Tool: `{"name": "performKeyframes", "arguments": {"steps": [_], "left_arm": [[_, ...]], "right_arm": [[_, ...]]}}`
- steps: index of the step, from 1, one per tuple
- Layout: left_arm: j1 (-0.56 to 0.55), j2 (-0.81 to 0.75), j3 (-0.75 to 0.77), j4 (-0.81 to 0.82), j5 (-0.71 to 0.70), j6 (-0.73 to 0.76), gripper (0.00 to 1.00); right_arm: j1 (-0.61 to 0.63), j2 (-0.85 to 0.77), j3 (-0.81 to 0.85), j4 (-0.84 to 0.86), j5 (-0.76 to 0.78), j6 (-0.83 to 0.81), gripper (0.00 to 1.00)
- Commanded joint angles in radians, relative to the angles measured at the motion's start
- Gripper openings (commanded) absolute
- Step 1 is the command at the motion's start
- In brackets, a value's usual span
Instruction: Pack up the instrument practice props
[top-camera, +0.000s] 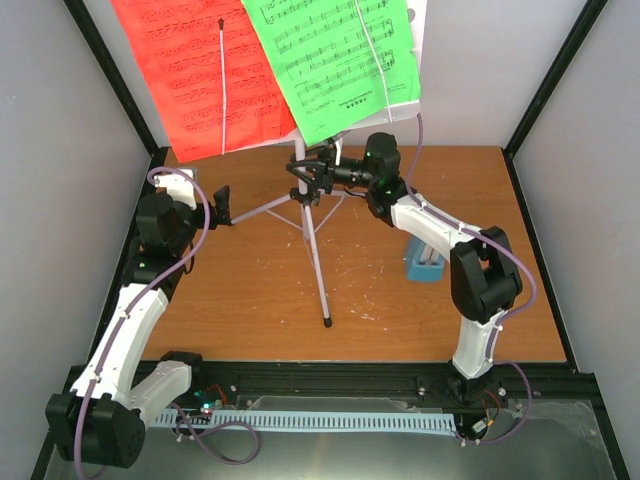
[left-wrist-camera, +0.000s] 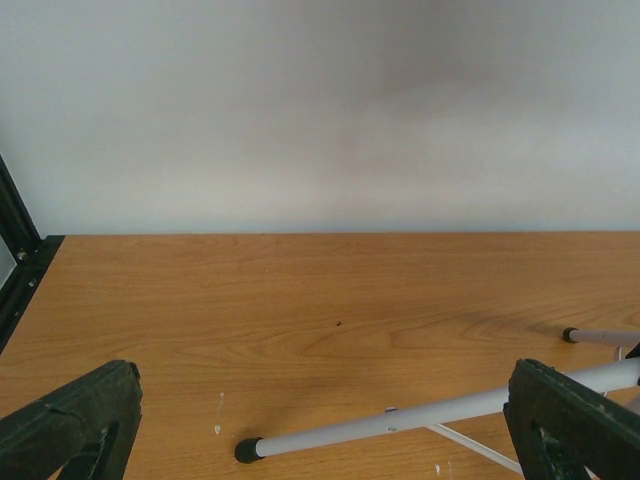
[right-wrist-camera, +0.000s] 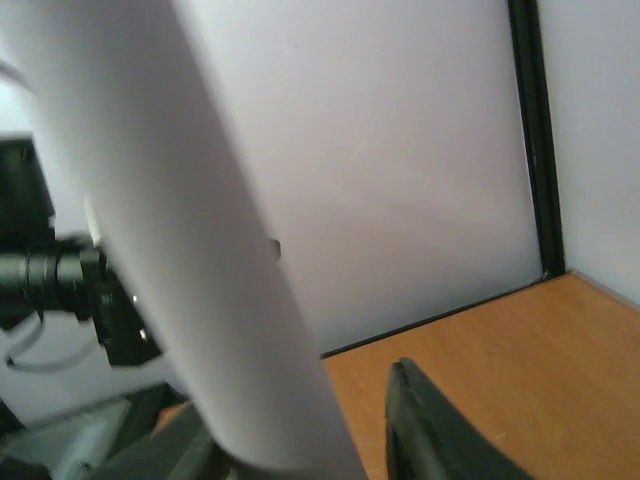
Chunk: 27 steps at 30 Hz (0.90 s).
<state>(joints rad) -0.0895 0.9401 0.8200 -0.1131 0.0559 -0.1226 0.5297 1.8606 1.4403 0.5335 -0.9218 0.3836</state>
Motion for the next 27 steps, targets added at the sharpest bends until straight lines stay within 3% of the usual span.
{"name": "performKeyframes", "arguments": {"steps": [1,4,10,18,27], "left_arm": [[0.005,0.005,0.008,0.013,-0.003,0.014,1.0],[0.005,0.005,0.008,0.014,-0.001,0.014,0.99],[0.005,0.003,0.008,0.013,0.009,0.011,0.99],[0.005,-0.002,0.011,0.011,0.024,0.005,1.0],[0.005,-0.001,0.011,0.009,0.018,0.006,1.0]], "right_arm": [[-0.002,0.005,0.037,0.013,-0.01,-0.016,0.26],[-0.002,-0.036,0.012,-0.048,0.055,-0.088,0.04],[-0.002,-0.204,-0.141,-0.115,0.352,-0.236,0.03],[0.025,-0.372,-0.314,-0.114,0.738,-0.25,0.03],[0.245,-0.32,-0.265,-0.158,1.195,-0.244,0.03]]}}
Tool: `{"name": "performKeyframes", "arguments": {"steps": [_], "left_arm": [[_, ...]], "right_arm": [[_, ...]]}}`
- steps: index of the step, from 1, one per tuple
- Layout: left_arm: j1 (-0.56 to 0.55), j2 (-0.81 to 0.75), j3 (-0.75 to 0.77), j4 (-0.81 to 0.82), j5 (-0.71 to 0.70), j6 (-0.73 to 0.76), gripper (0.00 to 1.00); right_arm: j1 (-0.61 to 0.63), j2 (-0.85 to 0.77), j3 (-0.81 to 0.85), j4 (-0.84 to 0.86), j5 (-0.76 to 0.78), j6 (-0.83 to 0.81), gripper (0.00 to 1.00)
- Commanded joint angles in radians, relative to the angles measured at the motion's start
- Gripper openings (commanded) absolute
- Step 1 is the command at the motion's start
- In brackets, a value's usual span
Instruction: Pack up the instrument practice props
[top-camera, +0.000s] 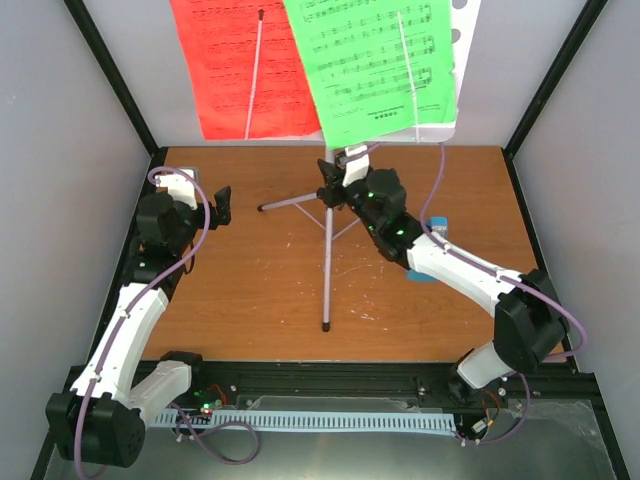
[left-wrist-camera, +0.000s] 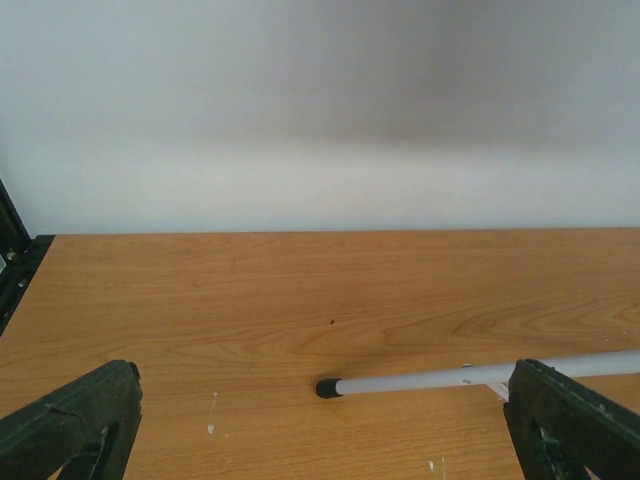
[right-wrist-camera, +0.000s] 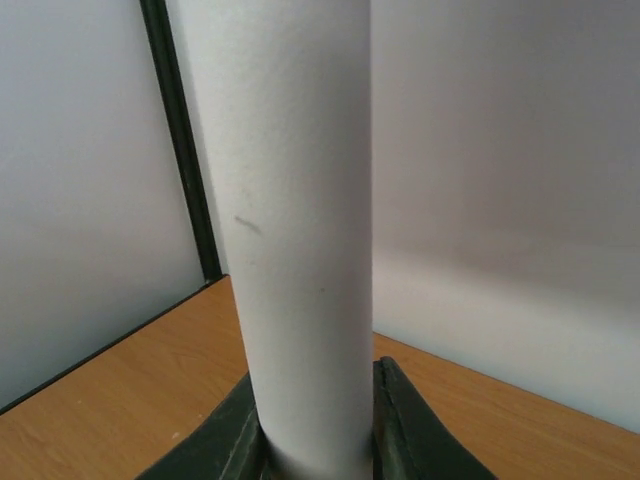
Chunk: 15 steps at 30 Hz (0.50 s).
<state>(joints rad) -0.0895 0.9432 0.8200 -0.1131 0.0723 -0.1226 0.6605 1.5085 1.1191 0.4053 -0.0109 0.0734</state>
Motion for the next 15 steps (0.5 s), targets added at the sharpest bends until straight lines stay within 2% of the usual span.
{"name": "performKeyframes", "arguments": {"steps": [1,8,9,10,12,13,15], "left_arm": [[0.004,-0.005,0.011,0.01,0.002,0.006,0.99],[0.005,-0.004,0.01,0.009,-0.006,0.008,0.99],[0.005,-0.003,0.009,0.009,-0.009,0.009,0.99],[0.004,-0.003,0.008,0.009,-0.01,0.009,0.99],[0.005,-0.001,0.006,0.011,-0.015,0.01,1.0],[0.005,0.0,0.007,0.011,-0.017,0.011,0.99],[0.005,0.0,0.007,0.009,-0.024,0.011,1.0]], "right_arm": [[0.144,0.05,0.067,-0.017,0.302,0.072,0.03],[0.188,0.163,0.166,-0.058,0.36,0.154,0.03],[0.188,0.164,0.165,-0.059,0.359,0.156,0.07],[0.188,0.16,0.162,-0.058,0.351,0.155,0.17],[0.188,0.142,0.148,-0.05,0.323,0.139,0.49],[0.186,0.13,0.137,-0.046,0.301,0.128,0.62],[0.186,0.102,0.11,-0.057,0.254,0.1,0.78]]}}
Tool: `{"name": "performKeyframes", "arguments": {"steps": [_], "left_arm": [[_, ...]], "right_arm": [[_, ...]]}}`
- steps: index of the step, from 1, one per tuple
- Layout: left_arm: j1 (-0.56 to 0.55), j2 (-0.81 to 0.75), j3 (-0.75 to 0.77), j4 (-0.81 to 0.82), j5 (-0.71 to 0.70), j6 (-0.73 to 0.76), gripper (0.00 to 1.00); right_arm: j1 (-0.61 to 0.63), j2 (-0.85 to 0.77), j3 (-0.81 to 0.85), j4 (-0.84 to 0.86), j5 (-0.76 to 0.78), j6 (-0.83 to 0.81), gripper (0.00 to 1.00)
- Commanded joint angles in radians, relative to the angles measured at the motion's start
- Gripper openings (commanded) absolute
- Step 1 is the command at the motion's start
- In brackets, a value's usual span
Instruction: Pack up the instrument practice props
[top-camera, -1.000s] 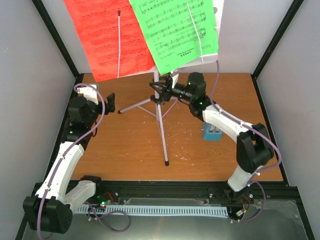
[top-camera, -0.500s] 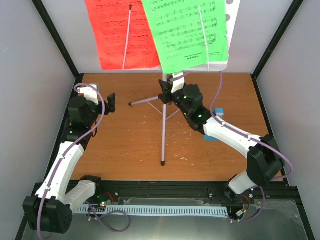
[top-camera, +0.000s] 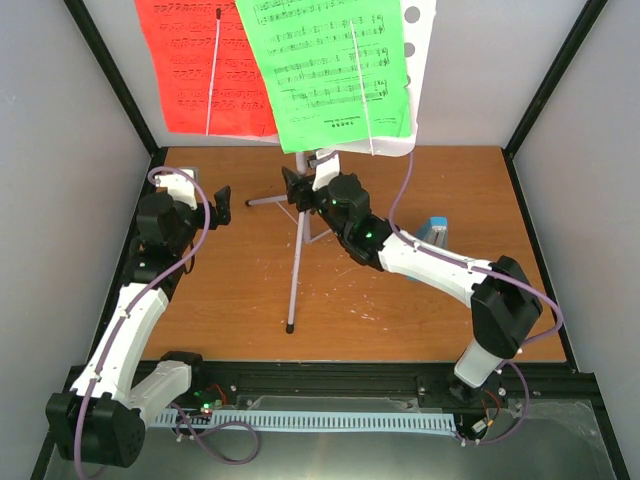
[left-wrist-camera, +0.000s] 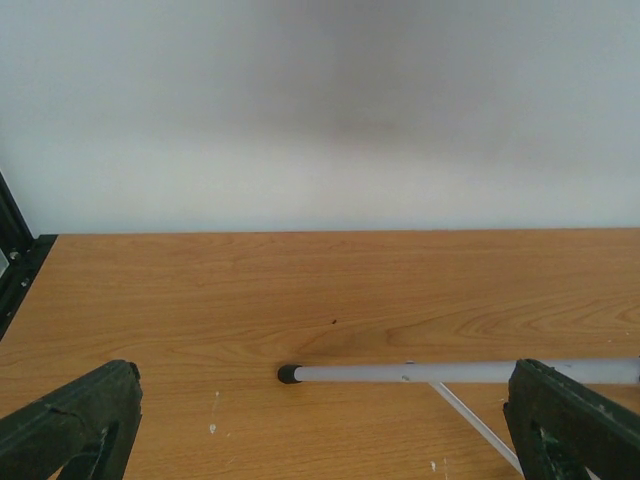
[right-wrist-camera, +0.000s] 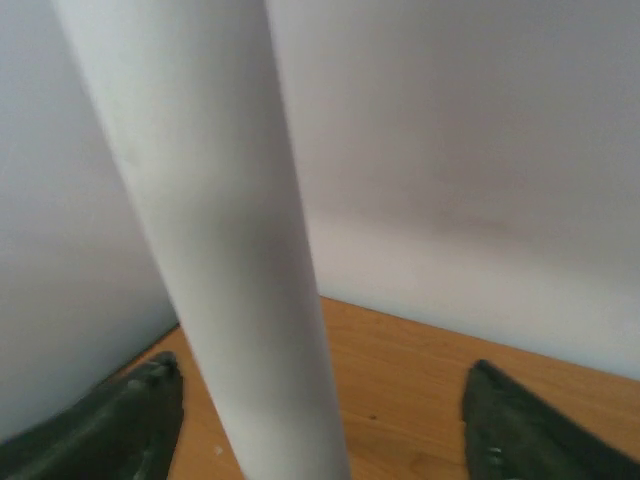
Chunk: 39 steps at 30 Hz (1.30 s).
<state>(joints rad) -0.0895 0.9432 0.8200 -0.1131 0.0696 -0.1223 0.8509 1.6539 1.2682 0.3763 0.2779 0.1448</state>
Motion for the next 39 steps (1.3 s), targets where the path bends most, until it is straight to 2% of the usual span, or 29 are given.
{"name": "performKeyframes", "arguments": {"steps": [1,3,6,11,16,19,23,27,31,35,39], "left_arm": [[0.005,0.0,0.007,0.01,-0.026,0.01,1.0],[0.005,-0.005,0.003,0.011,-0.035,0.011,0.99],[0.005,-0.002,-0.002,0.013,-0.04,0.016,1.0],[0.004,0.015,0.047,-0.071,-0.002,-0.066,0.99],[0.005,0.006,0.056,-0.13,0.264,-0.26,0.99],[0.004,-0.022,0.026,-0.117,0.472,-0.305,1.0],[0.001,-0.023,0.028,-0.165,0.758,-0.267,0.99],[-0.058,-0.028,0.089,-0.347,0.805,-0.137,0.98],[-0.116,-0.023,0.142,-0.451,0.875,-0.085,0.98],[-0.161,-0.055,0.165,-0.453,0.941,-0.117,0.96],[-0.167,-0.112,0.241,-0.445,0.883,-0.143,0.94]], "right_arm": [[-0.004,-0.062,-0.058,-0.037,-0.053,0.023,0.83],[-0.004,-0.107,-0.124,-0.05,-0.073,0.028,0.87],[-0.007,-0.188,-0.239,-0.087,-0.057,0.076,0.87],[-0.052,-0.359,-0.405,-0.248,0.001,0.186,0.87],[-0.178,-0.596,-0.511,-0.424,0.044,0.253,0.87],[-0.309,-0.699,-0.514,-0.582,0.022,0.279,0.89],[-0.51,-0.789,-0.438,-0.705,-0.187,0.269,0.94],[-0.645,-0.817,-0.31,-0.755,-0.455,0.28,0.96],[-0.659,-0.852,-0.239,-0.656,-0.662,0.332,0.96],[-0.66,-0.888,-0.207,-0.524,-0.827,0.402,0.92],[-0.659,-0.856,-0.091,-0.514,-0.95,0.447,0.77]]}}
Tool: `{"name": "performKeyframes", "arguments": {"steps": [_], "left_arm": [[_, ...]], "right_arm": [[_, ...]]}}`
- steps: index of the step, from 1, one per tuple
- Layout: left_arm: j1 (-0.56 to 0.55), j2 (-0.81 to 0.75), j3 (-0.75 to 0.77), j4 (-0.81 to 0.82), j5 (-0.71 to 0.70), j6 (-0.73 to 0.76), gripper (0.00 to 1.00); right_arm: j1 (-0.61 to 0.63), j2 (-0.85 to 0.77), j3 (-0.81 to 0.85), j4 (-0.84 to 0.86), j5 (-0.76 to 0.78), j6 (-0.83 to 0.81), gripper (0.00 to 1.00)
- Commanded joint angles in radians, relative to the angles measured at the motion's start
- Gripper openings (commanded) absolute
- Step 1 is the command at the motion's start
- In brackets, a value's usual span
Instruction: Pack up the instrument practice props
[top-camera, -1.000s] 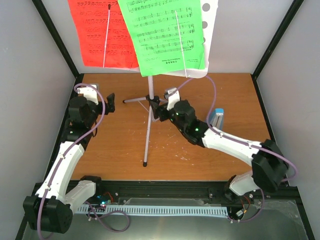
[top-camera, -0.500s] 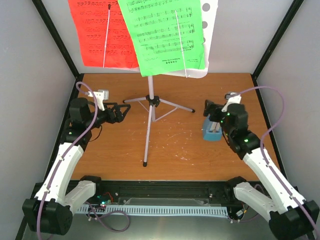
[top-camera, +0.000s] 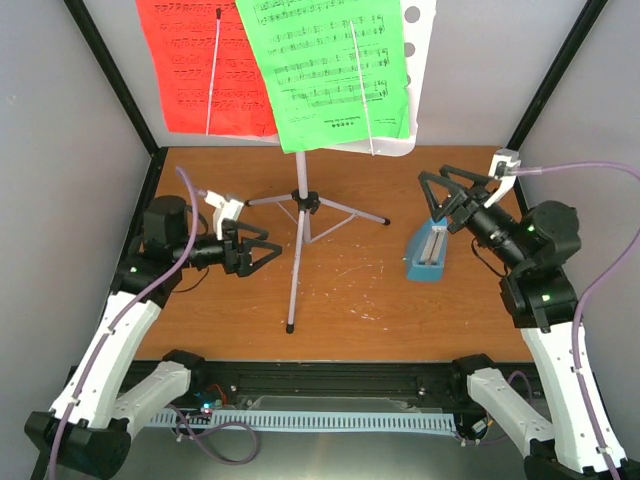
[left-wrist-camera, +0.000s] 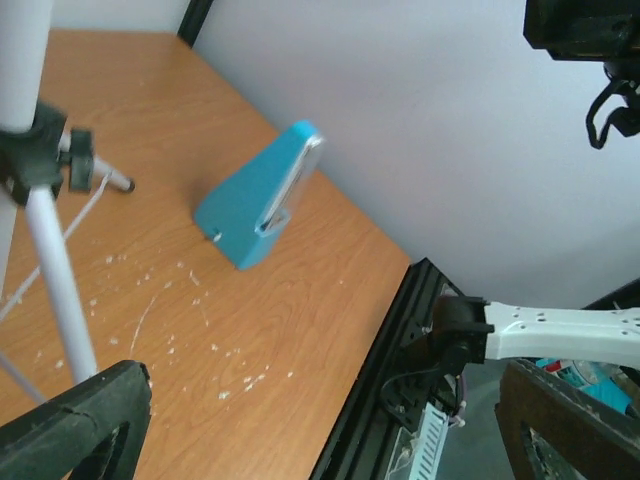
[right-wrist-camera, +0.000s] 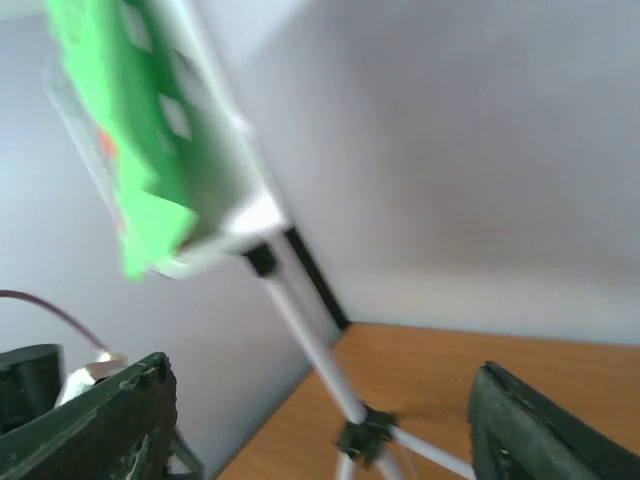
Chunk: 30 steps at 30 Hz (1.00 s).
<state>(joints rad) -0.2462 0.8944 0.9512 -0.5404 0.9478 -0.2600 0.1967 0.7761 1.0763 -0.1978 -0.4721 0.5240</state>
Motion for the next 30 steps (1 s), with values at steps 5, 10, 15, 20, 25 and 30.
{"name": "performKeyframes", "arguments": {"steps": [5,10,15,20,25,30], "left_arm": [[-0.01,-0.107,0.226,0.047,-0.078,-0.048,0.94],[-0.01,-0.105,0.251,0.201,-0.07,-0.17,0.96],[-0.01,-0.076,0.276,0.282,-0.058,-0.215,0.97],[-0.01,-0.044,0.318,0.269,-0.07,-0.205,0.96],[-0.01,-0.013,0.356,0.263,-0.074,-0.219,0.93],[-0.01,0.034,0.437,0.251,-0.205,-0.225,0.85]], "right_arm": [[-0.004,0.104,0.218,0.046,-0.274,0.108,0.61],[0.018,0.189,0.314,0.046,-0.333,0.165,0.53],[0.067,0.27,0.423,-0.027,-0.321,0.149,0.48],[0.081,0.314,0.472,-0.062,-0.282,0.13,0.45],[0.096,0.353,0.519,-0.057,-0.272,0.117,0.44],[0.145,0.412,0.617,-0.117,-0.191,0.037,0.41]]}}
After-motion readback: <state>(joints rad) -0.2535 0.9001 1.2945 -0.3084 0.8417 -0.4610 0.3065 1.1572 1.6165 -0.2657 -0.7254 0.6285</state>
